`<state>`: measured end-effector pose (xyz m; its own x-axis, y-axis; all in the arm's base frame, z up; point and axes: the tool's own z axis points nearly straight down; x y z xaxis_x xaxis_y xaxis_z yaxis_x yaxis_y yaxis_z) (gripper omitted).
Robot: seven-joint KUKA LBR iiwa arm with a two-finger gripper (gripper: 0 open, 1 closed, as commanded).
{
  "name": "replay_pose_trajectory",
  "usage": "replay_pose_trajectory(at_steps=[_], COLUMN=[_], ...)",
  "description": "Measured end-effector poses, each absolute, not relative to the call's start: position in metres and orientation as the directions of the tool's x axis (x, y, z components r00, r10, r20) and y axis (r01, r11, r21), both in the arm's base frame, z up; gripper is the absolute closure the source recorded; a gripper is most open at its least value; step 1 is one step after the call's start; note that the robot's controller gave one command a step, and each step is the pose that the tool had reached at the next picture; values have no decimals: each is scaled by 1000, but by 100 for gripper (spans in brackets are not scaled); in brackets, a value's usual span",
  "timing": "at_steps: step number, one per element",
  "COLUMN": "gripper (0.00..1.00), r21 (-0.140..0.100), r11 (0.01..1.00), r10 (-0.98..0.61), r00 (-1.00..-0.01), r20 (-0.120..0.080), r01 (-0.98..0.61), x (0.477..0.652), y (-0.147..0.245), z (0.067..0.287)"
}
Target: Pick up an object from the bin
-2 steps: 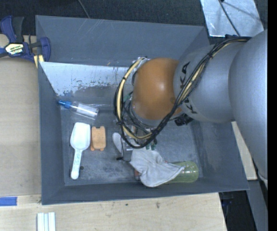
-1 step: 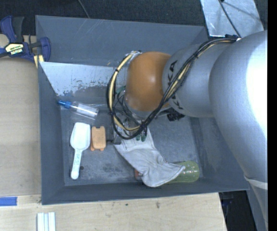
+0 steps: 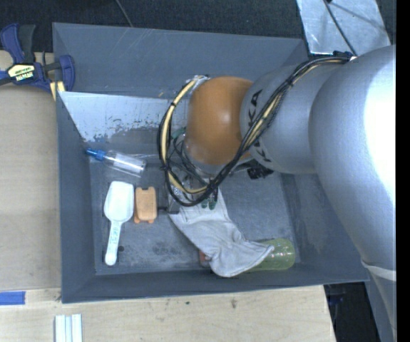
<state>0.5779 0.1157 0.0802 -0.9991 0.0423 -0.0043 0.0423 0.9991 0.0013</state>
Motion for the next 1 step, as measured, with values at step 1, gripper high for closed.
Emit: replay_pose_trajectory(at_steps=[1], gripper=[100], r21=[1], r11=[1000], r10=[22], r00=[-1000], r20=[3], r01=[22], x=[558], y=[82], z=[111])
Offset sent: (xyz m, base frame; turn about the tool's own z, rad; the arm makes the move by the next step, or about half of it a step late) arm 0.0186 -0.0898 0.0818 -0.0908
